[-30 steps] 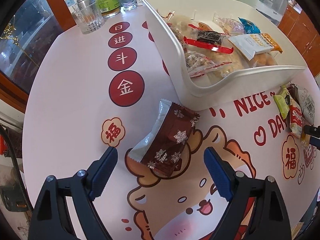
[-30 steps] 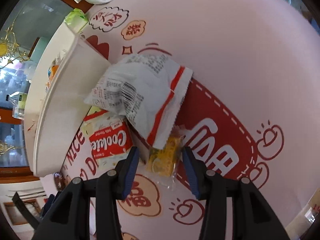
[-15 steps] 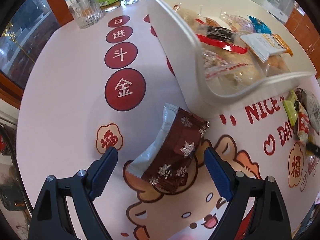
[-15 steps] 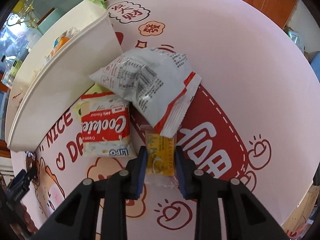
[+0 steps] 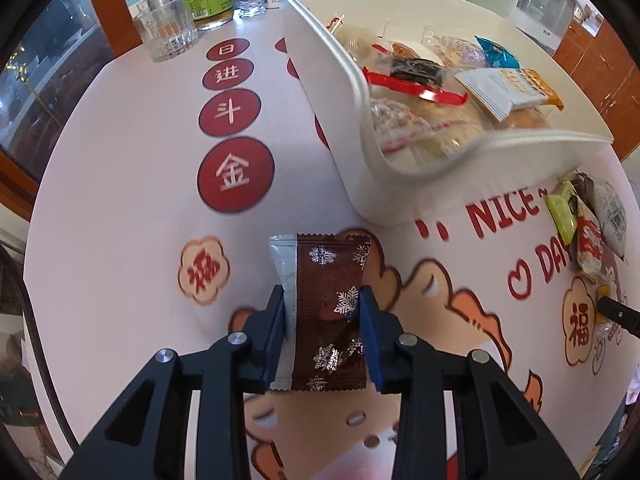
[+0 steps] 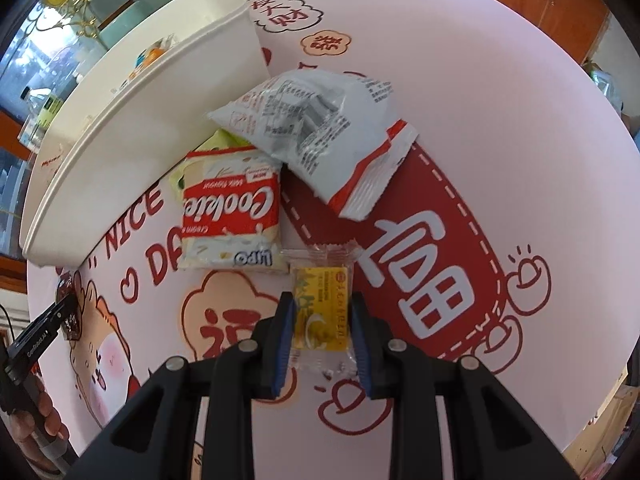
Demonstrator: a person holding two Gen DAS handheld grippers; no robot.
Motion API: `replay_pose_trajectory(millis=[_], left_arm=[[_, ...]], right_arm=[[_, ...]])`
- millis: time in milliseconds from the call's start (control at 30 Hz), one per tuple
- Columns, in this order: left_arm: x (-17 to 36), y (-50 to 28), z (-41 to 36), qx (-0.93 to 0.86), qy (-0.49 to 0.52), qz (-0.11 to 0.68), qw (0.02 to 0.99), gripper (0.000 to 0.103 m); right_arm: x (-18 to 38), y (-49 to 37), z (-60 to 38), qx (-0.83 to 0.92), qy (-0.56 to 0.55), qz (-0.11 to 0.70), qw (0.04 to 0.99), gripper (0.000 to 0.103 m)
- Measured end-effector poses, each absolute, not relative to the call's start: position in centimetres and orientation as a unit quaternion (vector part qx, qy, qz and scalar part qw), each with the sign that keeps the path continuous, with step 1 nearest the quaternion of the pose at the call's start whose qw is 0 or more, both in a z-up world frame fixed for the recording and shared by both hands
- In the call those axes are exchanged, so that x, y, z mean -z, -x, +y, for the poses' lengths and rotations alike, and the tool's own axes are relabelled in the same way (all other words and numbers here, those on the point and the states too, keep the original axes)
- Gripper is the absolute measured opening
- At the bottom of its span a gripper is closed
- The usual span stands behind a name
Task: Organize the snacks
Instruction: 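Carry both packs over the white tray and open both tools to drop them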
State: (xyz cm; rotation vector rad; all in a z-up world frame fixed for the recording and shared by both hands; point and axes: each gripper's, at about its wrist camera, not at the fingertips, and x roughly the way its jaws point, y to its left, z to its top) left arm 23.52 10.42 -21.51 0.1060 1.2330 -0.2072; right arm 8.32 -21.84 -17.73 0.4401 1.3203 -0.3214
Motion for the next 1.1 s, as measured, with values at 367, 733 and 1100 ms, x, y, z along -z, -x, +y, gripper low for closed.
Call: replay_pose_trajectory(millis=[367,733,1100], left_arm=[[19.7,-16.8,7.8,0.115,-0.030,0.570,0.813,0.032],[14.9,-12.9,3.4,0.135,-0.018,0.535,0.834,0.032],[10.3,-13.8,2.1,0.112,-0.032,0.498,0.859,0.032]], right_arm=[[17.9,-5.6,-16.8,0.090,-0.172,0.620,0.760,0.027],[14.6,-6.6,-12.1,0.017,-0.133,0.595,0.793,0.027],[8.7,-8.4,-13.2,-0.038,-0.102,0.535,0.838,0.027]])
